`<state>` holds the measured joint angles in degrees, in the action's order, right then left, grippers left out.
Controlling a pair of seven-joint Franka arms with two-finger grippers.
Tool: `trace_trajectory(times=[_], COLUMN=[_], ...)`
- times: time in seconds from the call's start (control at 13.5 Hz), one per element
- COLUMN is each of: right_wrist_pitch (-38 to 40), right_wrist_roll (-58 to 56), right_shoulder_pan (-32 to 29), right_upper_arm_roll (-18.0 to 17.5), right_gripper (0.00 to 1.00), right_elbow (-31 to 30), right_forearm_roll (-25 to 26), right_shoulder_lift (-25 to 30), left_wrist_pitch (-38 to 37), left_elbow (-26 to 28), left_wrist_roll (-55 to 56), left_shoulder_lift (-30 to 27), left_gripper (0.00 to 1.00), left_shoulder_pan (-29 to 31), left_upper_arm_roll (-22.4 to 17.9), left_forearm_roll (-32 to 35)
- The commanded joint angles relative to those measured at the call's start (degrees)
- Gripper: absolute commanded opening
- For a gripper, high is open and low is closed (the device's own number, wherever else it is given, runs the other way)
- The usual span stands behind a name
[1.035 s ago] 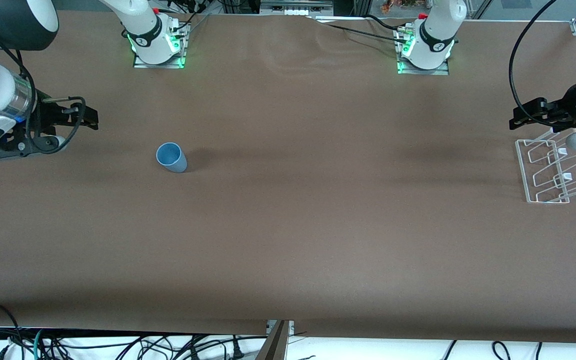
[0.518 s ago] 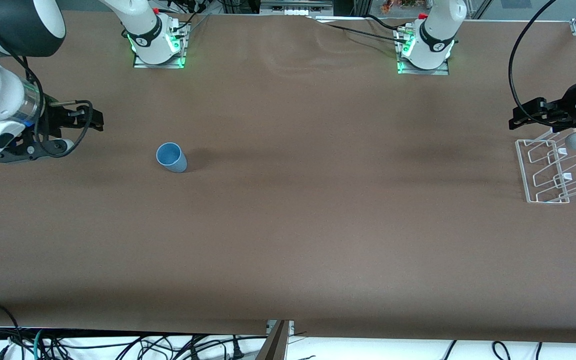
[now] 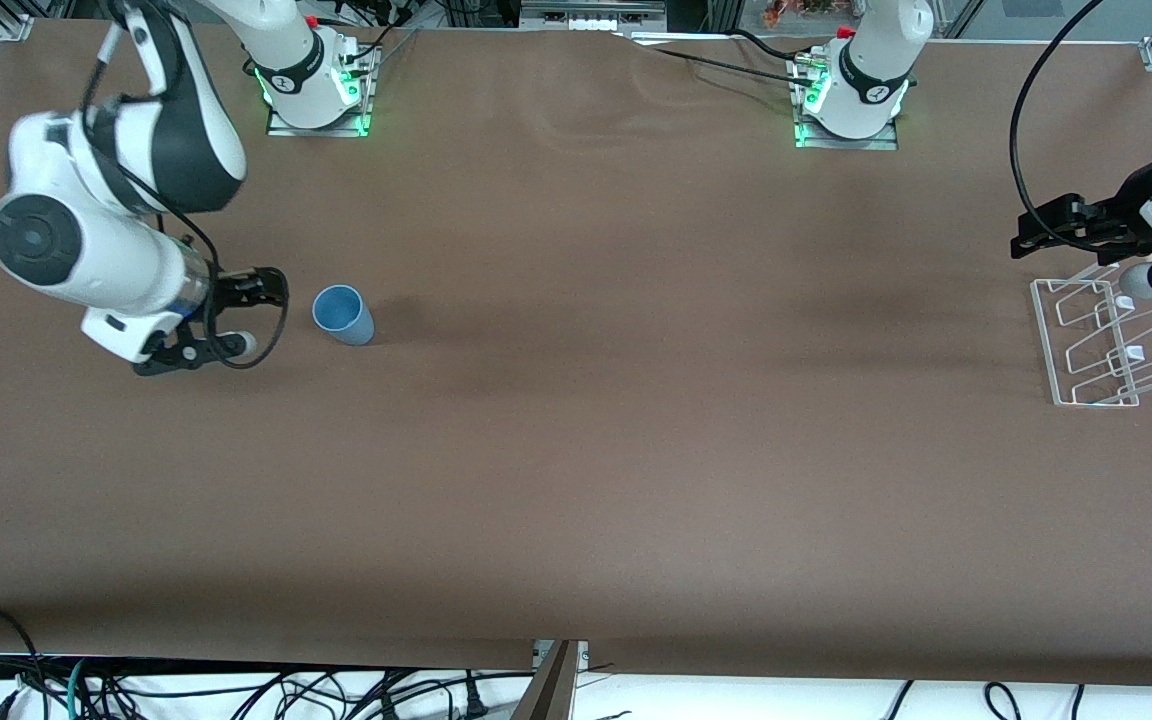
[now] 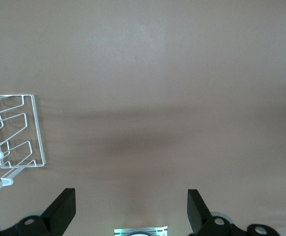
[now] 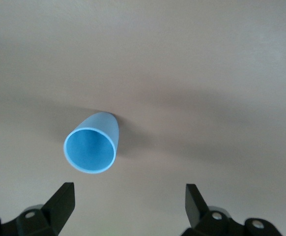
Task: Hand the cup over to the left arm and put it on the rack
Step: 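Lower the right gripper around the blue cup and close it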
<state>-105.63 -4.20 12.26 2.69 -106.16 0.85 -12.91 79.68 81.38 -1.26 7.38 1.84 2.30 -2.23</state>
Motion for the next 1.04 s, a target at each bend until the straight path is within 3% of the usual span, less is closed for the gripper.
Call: trace_trajectory(times=[0.0,0.96], right_wrist_pitch=[-5.88,-15.64], right_wrist_roll=[0.77,2.79], right_shoulder_pan=[0.13,2.24], right_upper_arm_roll=[0.03,-0.05], right_gripper=[0.99,0.94], right_elbow=[-5.1,-11.24], right_forearm_roll=[-0.68,-1.91], right_shoulder_lift=[0.35,-4.58], left_wrist_pitch=[-1.37,-1.37], left_elbow=[-2.1,-1.84], left_wrist_roll=[0.47,0.47], left_shoulder_lift=[0.97,0.79], left_gripper=[1.0,1.0], left_shoulder_pan=[-0.52,-2.27], left_upper_arm_roll=[-0.01,-0.1], left_forearm_roll=[1.09,1.27])
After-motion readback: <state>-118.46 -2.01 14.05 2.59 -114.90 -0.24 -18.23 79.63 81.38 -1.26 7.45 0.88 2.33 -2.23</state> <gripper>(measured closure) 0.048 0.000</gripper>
